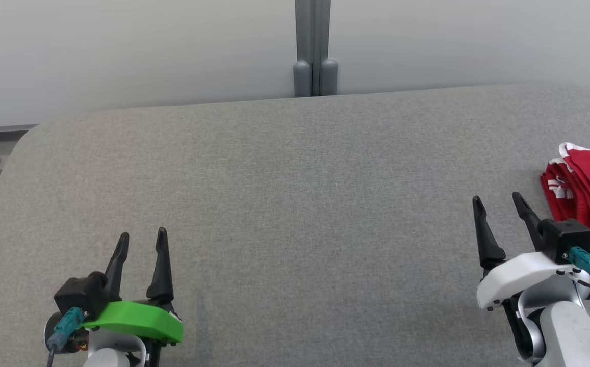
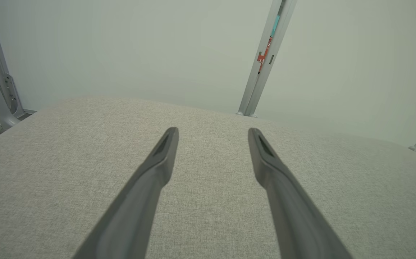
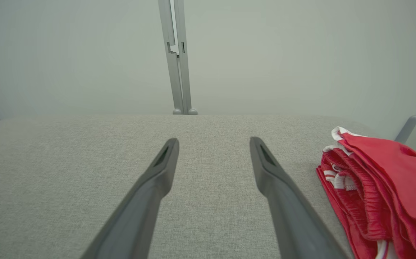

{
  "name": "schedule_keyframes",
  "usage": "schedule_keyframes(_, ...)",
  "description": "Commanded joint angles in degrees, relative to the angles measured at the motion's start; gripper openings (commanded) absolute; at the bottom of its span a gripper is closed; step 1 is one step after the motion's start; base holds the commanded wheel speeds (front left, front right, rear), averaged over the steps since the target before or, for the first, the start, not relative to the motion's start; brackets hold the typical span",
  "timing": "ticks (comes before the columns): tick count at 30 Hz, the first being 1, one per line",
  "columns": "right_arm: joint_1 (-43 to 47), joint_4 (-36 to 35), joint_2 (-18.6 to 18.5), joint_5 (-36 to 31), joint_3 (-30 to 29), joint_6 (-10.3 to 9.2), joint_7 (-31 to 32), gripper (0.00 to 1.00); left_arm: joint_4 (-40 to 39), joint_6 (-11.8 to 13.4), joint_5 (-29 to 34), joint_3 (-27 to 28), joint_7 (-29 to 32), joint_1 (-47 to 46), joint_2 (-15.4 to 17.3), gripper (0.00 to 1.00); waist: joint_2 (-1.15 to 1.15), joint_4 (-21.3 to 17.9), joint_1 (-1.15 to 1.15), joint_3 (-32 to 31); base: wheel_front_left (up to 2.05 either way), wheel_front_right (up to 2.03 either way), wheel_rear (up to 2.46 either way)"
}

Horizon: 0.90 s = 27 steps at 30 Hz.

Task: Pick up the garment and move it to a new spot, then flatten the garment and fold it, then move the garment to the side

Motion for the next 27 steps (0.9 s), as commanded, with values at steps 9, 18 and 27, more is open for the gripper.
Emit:
schedule_keyframes(9,1.8,-0.1,1.0,-0.5,-1.3,-0.1,0.5,1.0,0.9,0.0,-0.1,-0.3,0.0,1.0,0.0,1.0,0.0,1.2,0.0,-0.5,0.0,0.0,0.0)
schedule_keyframes(18,1.7,0.3,1.7,-0.4,-1.5,-0.1,0.1,1.0,1.4,0.0,-0.5,-0.7,0.0,0.4,0.6,1.0,0.0,1.3,0.0,-0.1,0.0,0.0,0.0)
schedule_keyframes(27,1.2,0.6,2.1,-0.7,-1.2,-0.1,-0.1,1.0,1.6,0.0,-0.6,-1.4,0.0,-0.3,0.7,1.0,0.0,1.3,0.0,0.1,0.0,0.0,0.0)
